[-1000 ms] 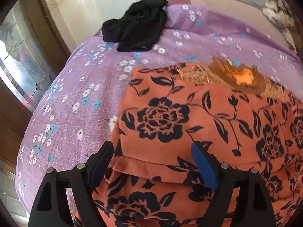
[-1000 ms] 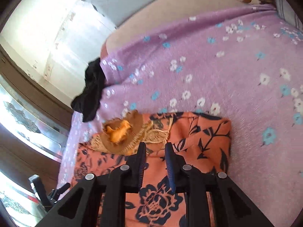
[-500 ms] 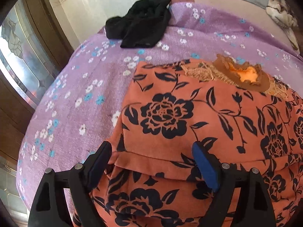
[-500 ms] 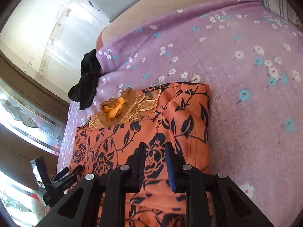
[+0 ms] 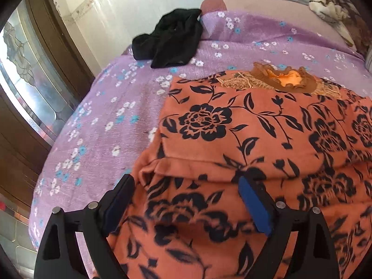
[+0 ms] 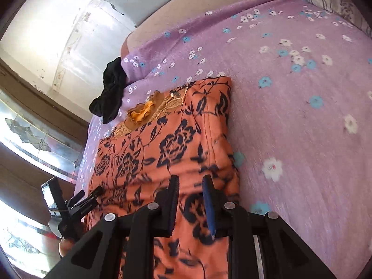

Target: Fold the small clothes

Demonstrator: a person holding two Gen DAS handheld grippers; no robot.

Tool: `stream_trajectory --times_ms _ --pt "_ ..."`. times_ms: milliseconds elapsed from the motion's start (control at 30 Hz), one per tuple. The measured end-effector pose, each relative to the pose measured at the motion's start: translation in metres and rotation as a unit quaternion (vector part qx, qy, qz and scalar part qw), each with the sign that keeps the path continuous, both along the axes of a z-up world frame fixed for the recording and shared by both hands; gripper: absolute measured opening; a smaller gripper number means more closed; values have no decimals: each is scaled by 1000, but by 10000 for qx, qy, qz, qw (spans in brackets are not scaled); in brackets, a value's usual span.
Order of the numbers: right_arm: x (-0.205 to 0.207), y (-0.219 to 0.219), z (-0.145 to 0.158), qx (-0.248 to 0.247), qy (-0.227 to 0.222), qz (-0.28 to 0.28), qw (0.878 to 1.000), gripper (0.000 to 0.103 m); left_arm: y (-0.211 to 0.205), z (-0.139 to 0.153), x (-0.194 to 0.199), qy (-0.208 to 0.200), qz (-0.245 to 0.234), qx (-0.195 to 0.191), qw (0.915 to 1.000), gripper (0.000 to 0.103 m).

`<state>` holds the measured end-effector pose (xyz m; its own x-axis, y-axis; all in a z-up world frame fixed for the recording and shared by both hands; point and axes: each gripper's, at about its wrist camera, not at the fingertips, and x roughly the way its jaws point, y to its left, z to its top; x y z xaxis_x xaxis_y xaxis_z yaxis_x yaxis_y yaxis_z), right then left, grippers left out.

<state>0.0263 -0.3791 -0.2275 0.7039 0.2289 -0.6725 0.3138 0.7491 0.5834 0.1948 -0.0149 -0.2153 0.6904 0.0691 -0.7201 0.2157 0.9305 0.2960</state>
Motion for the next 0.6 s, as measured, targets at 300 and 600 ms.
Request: stream_trajectory --times_ms 300,600 --pt "-86 -10 -10 545 -138 -77 9984 71 75 5 -76 118 333 -293 9989 91" --pt "-107 4 -42 1505 273 431 9873 71 153 -5 -116 1105 895 -1297 9813 91"
